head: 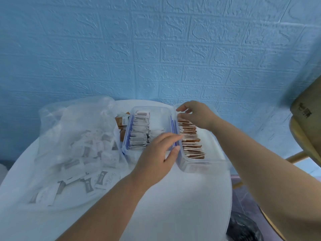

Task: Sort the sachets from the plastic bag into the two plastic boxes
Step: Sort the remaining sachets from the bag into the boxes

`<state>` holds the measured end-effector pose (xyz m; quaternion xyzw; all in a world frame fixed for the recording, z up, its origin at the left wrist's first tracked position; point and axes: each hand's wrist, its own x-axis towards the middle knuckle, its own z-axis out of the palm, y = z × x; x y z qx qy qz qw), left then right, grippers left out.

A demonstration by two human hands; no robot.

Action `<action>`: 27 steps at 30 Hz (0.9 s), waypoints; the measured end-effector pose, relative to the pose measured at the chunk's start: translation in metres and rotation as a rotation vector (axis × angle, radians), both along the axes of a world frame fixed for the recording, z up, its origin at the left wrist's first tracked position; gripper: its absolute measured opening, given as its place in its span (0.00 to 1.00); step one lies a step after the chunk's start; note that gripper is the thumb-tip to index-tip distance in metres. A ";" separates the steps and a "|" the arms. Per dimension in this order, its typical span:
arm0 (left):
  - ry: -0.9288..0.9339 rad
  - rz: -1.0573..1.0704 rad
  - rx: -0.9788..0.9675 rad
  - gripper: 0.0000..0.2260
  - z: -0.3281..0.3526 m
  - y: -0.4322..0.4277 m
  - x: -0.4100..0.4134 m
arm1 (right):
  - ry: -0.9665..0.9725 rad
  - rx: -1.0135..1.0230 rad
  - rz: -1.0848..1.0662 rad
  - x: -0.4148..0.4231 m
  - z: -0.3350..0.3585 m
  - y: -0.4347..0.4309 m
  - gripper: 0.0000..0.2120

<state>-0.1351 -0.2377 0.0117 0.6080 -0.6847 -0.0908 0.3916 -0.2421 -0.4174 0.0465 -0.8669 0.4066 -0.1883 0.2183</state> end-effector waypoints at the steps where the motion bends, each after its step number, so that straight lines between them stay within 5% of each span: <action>1: 0.031 -0.005 -0.038 0.13 0.000 0.010 0.005 | -0.049 0.014 0.050 0.003 0.006 0.016 0.07; 7: 0.066 0.211 -0.180 0.12 -0.022 0.084 0.055 | -0.107 0.035 0.421 0.025 0.021 0.128 0.06; 11: -0.035 0.448 -0.100 0.14 -0.040 0.127 0.092 | -0.150 0.116 0.531 0.053 -0.006 0.173 0.08; 17: -0.178 0.653 0.212 0.18 -0.064 0.159 0.124 | 0.151 -0.048 0.548 0.092 -0.057 0.196 0.17; 22: -0.325 0.573 0.303 0.24 -0.077 0.161 0.130 | 0.278 -0.153 0.474 0.109 -0.079 0.207 0.23; 27: -0.124 0.437 0.131 0.20 -0.071 0.167 0.127 | 0.205 -0.135 0.517 0.108 -0.081 0.214 0.17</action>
